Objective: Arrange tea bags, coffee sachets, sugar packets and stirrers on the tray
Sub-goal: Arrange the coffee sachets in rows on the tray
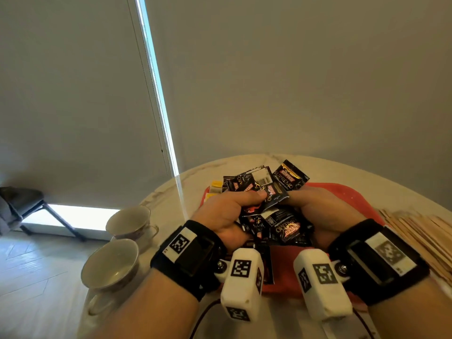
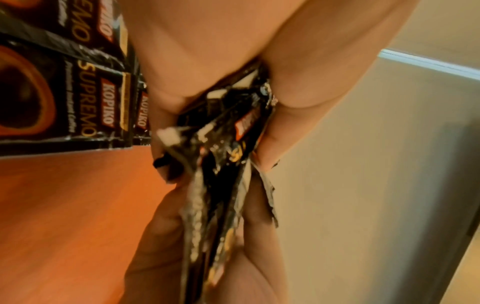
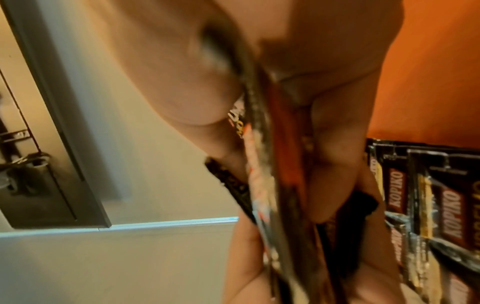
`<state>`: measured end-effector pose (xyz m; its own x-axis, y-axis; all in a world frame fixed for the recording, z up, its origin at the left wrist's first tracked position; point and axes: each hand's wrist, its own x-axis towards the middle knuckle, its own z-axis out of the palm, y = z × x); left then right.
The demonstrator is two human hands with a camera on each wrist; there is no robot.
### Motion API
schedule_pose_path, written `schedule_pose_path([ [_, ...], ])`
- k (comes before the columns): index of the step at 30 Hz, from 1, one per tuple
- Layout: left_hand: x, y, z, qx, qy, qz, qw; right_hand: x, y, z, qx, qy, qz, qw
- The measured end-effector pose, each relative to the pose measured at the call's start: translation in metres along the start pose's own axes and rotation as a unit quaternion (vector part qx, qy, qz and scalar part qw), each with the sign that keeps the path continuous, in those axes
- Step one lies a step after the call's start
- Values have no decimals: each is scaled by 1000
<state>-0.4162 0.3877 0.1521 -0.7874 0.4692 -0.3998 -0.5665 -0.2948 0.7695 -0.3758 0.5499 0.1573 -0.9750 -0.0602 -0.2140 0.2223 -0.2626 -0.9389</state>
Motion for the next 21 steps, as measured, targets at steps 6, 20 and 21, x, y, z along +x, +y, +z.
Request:
schedule_pose_path([
  [6,15,-4,-5,-41,22,41,998,11,3,-4,68,68,-11,995],
  [20,22,-12,-18,-37,-1,164,986,29,15,18,14,91,-127,988],
  [21,21,-13,-16,-39,-8,155,987,28,16,19,11,95,-128,987],
])
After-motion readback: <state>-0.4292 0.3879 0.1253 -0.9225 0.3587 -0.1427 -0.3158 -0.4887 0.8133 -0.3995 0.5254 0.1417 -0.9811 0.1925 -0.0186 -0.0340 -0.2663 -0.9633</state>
